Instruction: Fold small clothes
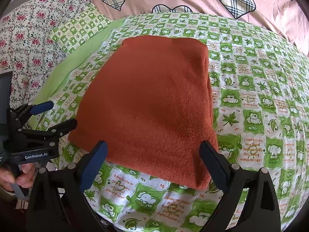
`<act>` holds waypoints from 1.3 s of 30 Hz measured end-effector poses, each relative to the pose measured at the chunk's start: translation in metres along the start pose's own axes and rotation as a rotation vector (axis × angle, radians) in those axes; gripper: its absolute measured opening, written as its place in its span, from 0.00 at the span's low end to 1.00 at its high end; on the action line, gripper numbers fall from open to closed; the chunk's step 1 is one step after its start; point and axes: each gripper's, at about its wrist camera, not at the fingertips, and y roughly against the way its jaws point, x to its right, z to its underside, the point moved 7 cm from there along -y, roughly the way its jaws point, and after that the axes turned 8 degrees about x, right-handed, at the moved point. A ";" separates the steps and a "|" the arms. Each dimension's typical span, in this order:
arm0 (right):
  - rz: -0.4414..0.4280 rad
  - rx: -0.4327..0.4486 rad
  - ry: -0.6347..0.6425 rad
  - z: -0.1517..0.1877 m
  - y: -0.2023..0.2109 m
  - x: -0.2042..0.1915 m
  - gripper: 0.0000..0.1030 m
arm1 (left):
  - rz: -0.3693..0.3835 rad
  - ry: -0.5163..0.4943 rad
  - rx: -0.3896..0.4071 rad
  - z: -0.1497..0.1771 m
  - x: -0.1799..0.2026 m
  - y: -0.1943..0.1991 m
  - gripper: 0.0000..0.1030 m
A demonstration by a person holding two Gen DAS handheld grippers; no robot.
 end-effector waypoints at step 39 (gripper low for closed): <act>0.000 -0.009 -0.022 0.001 -0.003 -0.001 0.93 | 0.003 0.010 -0.021 0.001 0.006 -0.001 0.91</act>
